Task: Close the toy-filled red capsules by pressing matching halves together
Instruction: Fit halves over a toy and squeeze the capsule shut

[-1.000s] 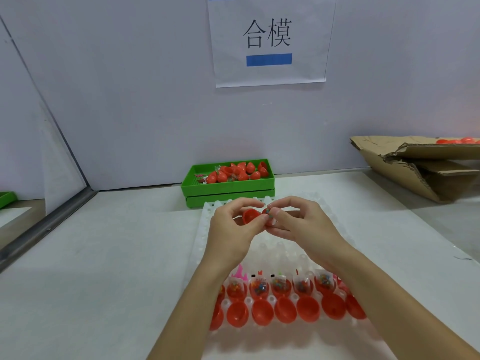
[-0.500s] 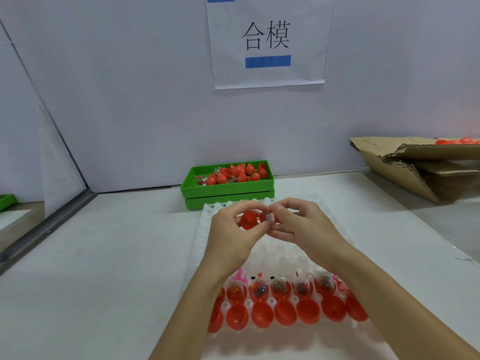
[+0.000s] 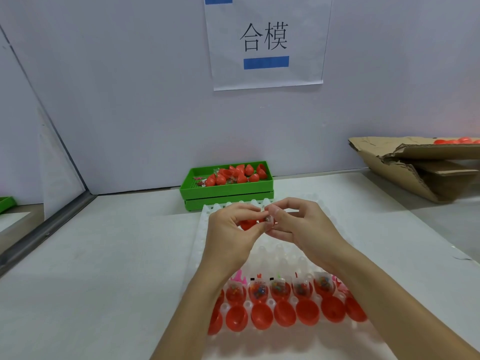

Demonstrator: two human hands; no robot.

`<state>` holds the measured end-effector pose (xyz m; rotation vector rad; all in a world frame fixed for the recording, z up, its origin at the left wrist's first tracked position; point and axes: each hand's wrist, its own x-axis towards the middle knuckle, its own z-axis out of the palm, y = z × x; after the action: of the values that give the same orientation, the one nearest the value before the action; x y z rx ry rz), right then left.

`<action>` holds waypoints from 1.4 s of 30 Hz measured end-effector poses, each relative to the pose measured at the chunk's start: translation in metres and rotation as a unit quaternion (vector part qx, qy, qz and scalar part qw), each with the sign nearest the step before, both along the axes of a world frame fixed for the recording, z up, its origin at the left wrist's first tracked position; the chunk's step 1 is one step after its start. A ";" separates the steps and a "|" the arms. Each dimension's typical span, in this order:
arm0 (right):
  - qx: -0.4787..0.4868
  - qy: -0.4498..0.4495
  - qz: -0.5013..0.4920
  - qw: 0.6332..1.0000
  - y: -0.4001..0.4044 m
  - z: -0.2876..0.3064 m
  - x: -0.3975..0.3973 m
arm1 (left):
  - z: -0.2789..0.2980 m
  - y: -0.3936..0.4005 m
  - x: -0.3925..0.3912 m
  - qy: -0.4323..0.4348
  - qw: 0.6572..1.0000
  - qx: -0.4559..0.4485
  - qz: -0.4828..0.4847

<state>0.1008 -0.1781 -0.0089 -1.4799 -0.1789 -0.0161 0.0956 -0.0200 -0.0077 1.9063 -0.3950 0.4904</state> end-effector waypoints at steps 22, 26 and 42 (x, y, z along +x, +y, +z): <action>-0.009 -0.020 -0.088 0.996 -0.001 0.003 -0.001 | 0.007 -0.004 -0.004 0.040 0.993 -0.101 -0.039; -0.032 -0.041 -0.086 0.995 0.000 0.002 -0.001 | 0.007 -0.004 -0.004 0.040 0.993 -0.105 -0.047; -0.058 -0.097 -0.070 0.991 0.002 -0.002 0.002 | 0.004 -0.002 -0.003 0.037 0.994 -0.103 -0.023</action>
<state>0.1027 -0.1764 -0.0105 -1.6052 -0.2366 -0.2686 0.0929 -0.0222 -0.0033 1.7064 -0.3246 0.4122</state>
